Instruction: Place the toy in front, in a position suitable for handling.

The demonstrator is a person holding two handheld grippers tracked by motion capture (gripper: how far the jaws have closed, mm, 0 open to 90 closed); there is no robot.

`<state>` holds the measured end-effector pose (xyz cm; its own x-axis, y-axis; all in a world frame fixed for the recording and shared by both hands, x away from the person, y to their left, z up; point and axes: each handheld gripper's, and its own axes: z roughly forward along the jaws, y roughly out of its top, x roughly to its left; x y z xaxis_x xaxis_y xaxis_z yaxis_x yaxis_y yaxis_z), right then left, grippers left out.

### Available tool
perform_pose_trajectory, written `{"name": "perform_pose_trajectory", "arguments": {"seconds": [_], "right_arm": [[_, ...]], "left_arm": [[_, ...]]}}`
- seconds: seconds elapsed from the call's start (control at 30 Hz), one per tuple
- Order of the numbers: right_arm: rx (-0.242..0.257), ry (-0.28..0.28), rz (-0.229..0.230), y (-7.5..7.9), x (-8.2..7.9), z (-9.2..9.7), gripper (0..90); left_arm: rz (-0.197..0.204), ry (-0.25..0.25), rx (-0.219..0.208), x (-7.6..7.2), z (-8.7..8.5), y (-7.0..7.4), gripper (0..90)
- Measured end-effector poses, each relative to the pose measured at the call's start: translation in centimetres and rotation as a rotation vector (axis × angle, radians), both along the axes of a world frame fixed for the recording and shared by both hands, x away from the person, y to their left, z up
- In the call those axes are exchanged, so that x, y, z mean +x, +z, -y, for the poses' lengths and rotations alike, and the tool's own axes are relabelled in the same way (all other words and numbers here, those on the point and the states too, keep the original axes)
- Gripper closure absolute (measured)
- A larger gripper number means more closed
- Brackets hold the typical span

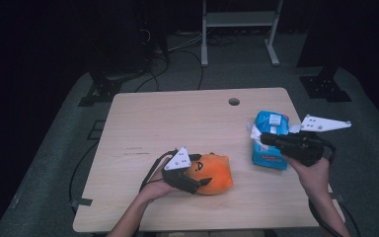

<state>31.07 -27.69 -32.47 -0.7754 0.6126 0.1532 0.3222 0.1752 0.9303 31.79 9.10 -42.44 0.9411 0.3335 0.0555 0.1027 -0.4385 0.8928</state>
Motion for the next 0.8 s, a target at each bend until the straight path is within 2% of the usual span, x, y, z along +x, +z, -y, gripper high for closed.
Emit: {"name": "perform_pose_trajectory", "arguments": {"seconds": [0.03,0.07,0.1,0.2,0.23,0.3,0.37,0.4,0.43,0.5,0.6,0.63,0.67,0.7,0.73,0.8], "right_arm": [[-0.005,0.028,-0.011,-0.1,-0.5,-0.6,82.6],[-0.005,0.028,-0.011,-0.1,-0.5,-0.6,82.6],[-0.031,0.064,-0.020,-0.4,-1.3,-1.6,82.6],[-0.025,0.128,-0.048,-0.7,-2.3,-2.7,82.6],[-0.024,0.156,-0.059,-0.8,-2.5,-3.1,82.6],[-0.018,0.176,-0.069,-0.9,-2.7,-3.4,82.6],[-0.013,0.264,-0.097,-1.0,-3.6,-5.1,82.6],[-0.013,0.264,-0.097,-1.0,-3.6,-5.1,82.6],[-0.011,0.310,-0.110,-1.2,-3.8,-6.0,82.6],[0.005,0.357,-0.132,-1.5,-3.7,-7.0,82.6],[-0.021,0.375,-0.144,-2.2,-3.2,-8.0,82.5],[-0.025,0.379,-0.179,-3.3,-2.3,-8.6,82.5],[-0.025,0.379,-0.179,-3.3,-2.3,-8.6,82.5],[-0.098,0.336,-0.168,-4.4,-1.4,-9.5,82.2],[-0.098,0.336,-0.168,-4.4,-1.4,-9.5,82.2],[-0.162,0.295,-0.150,-5.8,-0.6,-10.5,81.6]], "left_arm": [[0.001,0.000,0.011,0.0,-0.3,-0.1,15.9],[0.001,0.000,0.011,0.0,-0.3,-0.1,16.3],[0.006,0.008,-0.001,0.0,-0.9,-0.3,22.0],[0.004,0.012,-0.008,0.0,-1.4,-0.3,28.1],[0.003,0.020,-0.002,0.0,-1.6,-0.3,28.4],[0.000,0.018,0.000,0.1,-1.8,-0.3,28.4],[-0.008,0.020,-0.005,0.1,-1.8,-0.5,28.4],[-0.011,0.018,-0.009,0.2,-1.8,-0.6,28.4],[-0.013,0.011,-0.009,0.2,-1.7,-0.8,28.6],[-0.015,0.007,-0.010,0.2,-1.5,-0.9,28.7],[-0.011,0.008,-0.010,0.1,-1.5,-0.9,28.6],[-0.010,0.007,-0.009,0.1,-1.5,-1.0,28.6],[-0.011,0.009,-0.015,0.1,-1.5,-1.0,28.6],[-0.015,0.005,-0.025,0.0,-1.5,-1.2,28.5],[-0.015,0.005,-0.025,0.0,-1.5,-1.2,28.5],[-0.010,0.002,-0.022,0.0,-1.6,-1.3,28.4]]}}
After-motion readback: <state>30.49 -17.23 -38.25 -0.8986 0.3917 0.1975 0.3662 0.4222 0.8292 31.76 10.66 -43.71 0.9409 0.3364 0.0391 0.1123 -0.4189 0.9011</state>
